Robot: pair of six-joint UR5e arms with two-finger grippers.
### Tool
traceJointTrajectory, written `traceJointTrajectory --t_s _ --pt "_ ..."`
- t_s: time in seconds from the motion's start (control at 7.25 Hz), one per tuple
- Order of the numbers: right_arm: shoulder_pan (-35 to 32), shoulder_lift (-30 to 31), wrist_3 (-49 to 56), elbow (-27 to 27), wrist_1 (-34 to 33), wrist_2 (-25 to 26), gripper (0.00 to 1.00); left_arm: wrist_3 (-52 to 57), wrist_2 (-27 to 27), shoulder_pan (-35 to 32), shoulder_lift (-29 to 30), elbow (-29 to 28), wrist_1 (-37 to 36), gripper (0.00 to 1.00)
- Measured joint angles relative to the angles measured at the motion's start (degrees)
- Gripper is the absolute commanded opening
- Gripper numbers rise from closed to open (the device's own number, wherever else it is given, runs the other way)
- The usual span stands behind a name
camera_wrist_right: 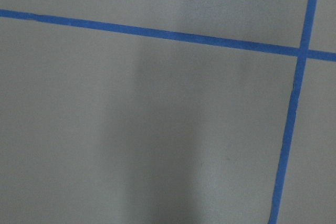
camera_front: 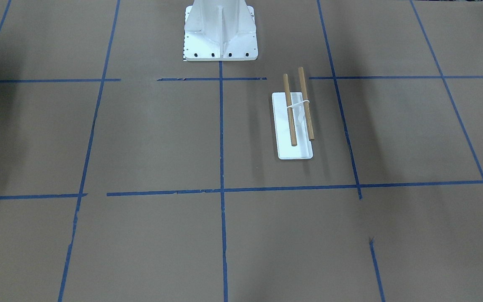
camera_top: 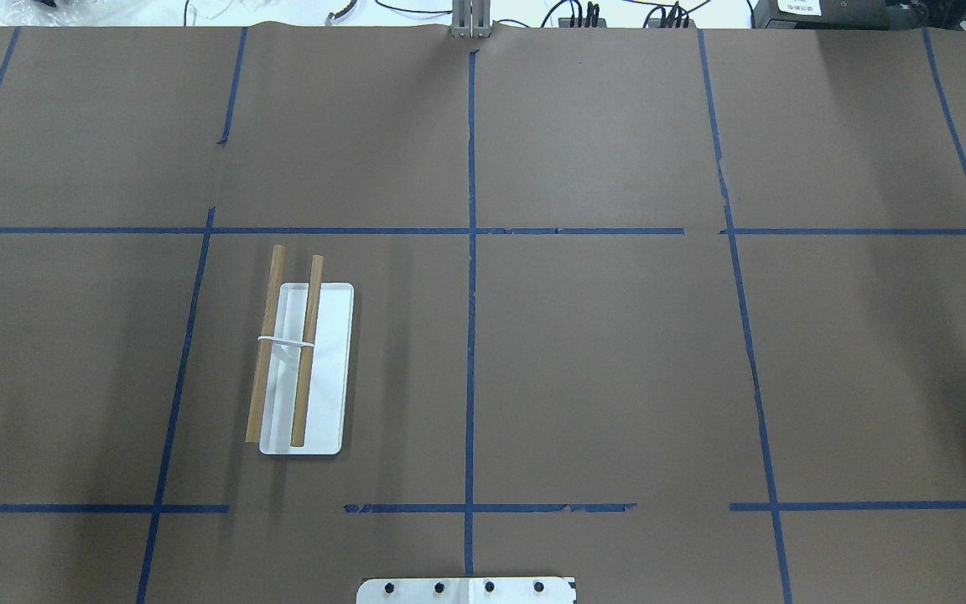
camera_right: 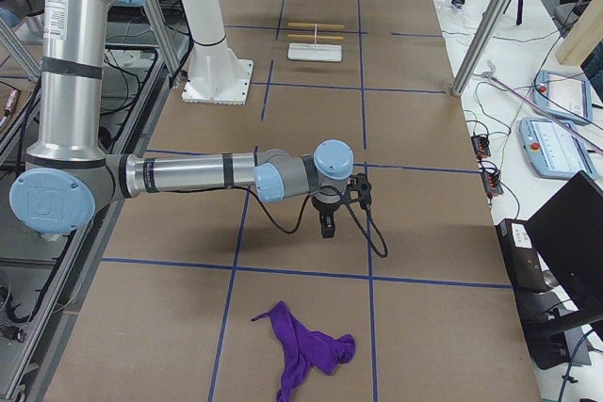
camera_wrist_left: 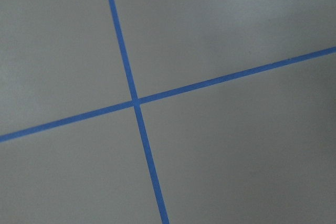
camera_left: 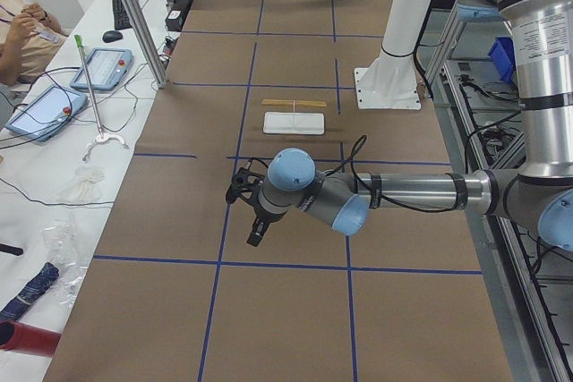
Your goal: Hang towel on rack
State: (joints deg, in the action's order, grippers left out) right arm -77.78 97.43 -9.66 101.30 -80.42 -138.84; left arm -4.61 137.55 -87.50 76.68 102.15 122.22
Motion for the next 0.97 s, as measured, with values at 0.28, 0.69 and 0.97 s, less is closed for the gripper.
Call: traceJointTrajectory --t_s 0.28,0.69,0.97 --pt "0.0 0.0 0.0 0.2 0.0 0.1 1.0 1.1 2.2 0.0 -1.9 0.1 1.9 1.0" --pt "-0.1 -0.5 0.0 0.0 0.0 1.3 1.0 2.0 -0.9 2.8 1.1 -5.4 -6.4 1.0" --pt "-0.1 -3.8 0.3 -4.8 0.0 3.8 1.0 4.6 -3.8 2.9 1.7 -2.6 -18.5 1.0"
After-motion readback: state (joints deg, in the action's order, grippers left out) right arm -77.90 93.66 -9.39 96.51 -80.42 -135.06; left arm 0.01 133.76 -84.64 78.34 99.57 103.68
